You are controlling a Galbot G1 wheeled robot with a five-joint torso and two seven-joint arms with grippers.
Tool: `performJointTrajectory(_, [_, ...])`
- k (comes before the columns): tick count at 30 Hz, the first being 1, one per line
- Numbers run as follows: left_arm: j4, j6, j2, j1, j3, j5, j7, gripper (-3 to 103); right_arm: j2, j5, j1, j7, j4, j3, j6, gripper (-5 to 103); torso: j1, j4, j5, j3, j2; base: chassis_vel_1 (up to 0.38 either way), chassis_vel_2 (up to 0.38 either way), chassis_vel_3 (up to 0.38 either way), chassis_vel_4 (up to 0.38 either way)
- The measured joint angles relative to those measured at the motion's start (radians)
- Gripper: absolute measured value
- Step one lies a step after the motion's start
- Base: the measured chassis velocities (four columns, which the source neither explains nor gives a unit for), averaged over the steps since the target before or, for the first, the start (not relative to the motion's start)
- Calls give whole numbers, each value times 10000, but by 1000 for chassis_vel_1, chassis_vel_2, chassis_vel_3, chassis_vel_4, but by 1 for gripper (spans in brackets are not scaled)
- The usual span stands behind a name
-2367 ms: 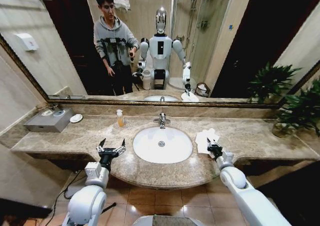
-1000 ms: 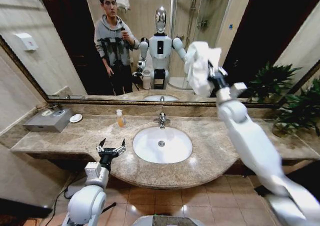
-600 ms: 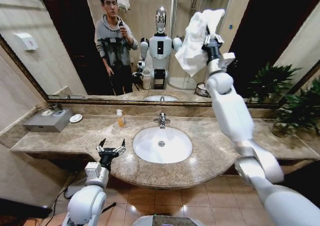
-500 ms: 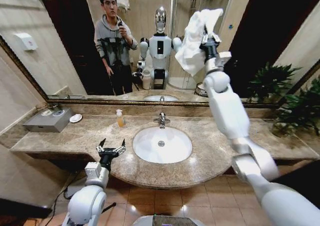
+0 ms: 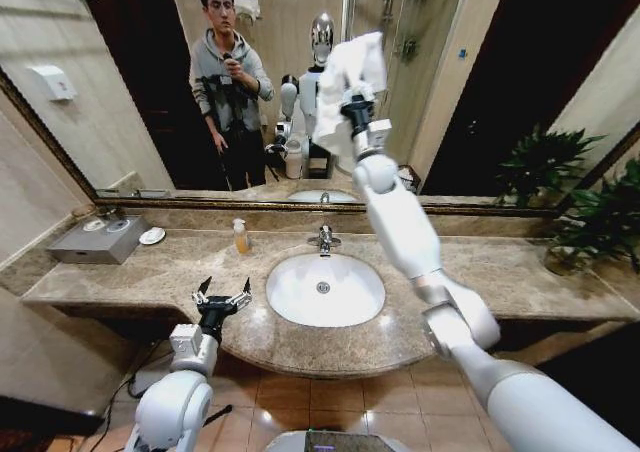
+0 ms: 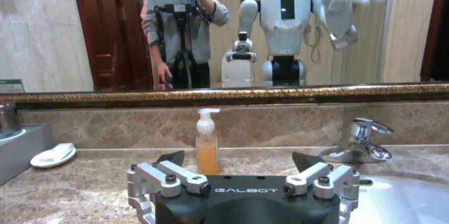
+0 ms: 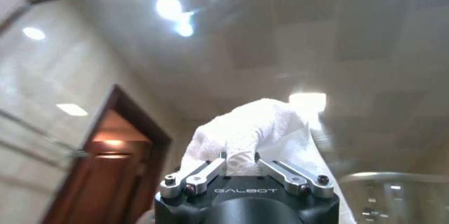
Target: Pick up the towel from the sink counter and wipe the mirror surface.
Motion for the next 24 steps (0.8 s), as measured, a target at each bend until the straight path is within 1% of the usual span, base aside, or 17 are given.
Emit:
performJointTrajectory(3, [0, 0, 0, 0, 0, 0, 0, 100, 164, -104, 7, -10, -310, -72, 109, 5, 0, 1, -1, 0, 0, 0, 0, 0, 0])
performJointTrajectory(4, [0, 0, 0, 1, -1, 0, 0, 100, 194, -175, 37, -6, -500, 41, 157, 5, -1, 4, 0, 0, 0, 0, 0, 0, 0])
performJointTrajectory(6, [0, 0, 0, 1, -1, 0, 0, 100, 124, -289, 180, 52, -1012, 430, 297, 5, 0, -2, 0, 0, 0, 0, 0, 0, 0])
performJointTrajectory(10, [0, 0, 0, 1, -1, 0, 0, 100, -259, -306, 366, 137, -1589, 875, 441, 5, 0, -5, 3, 0, 0, 0, 0, 0, 0])
performJointTrajectory(13, [0, 0, 0, 1, 0, 0, 0, 100, -904, -279, 523, 332, -1855, 1423, 511, 5, -7, -5, 5, -5, 5, 0, 0, 0, 0])
performJointTrajectory(19, [0, 0, 0, 1, 0, 0, 0, 100, -1310, -119, 496, 501, -1695, 1766, 431, 5, -4, -13, 8, -2, 4, 0, 0, 0, 0])
performJointTrajectory(21, [0, 0, 0, 2, -1, 0, 0, 100, -1300, -182, 465, 544, -1629, 1769, 418, 5, 0, -8, 9, 0, 2, 0, 0, 0, 0])
performJointTrajectory(23, [0, 0, 0, 1, 0, 0, 0, 100, -1104, -306, 459, 556, -1677, 1623, 456, 5, 2, -17, 8, -1, 2, 0, 0, 0, 0])
performJointTrajectory(24, [0, 0, 0, 1, 0, 0, 0, 100, -1104, -306, 459, 556, -1677, 1623, 456, 5, 2, -17, 8, -1, 2, 0, 0, 0, 0])
